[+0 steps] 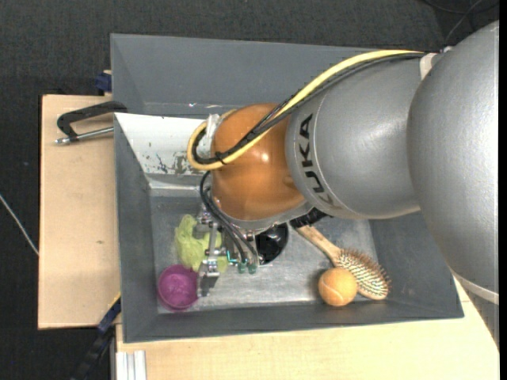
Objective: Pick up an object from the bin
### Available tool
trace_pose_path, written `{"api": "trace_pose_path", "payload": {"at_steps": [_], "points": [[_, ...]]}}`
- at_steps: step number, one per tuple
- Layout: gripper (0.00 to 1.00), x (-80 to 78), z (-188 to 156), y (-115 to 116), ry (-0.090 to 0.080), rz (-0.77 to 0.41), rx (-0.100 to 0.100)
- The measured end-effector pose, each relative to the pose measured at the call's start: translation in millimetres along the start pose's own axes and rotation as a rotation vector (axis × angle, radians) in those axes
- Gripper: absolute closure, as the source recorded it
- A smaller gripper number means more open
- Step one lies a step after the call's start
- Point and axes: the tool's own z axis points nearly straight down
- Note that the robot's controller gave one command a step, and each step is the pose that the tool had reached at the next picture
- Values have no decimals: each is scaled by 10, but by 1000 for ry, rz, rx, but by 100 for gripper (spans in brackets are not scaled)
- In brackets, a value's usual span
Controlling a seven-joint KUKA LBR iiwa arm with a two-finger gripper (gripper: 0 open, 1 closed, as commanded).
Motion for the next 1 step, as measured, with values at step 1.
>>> {"api": "trace_pose_path", "payload": {"at_steps": [1], "points": [[100, -24, -46, -13, -8, 4, -2]]}}
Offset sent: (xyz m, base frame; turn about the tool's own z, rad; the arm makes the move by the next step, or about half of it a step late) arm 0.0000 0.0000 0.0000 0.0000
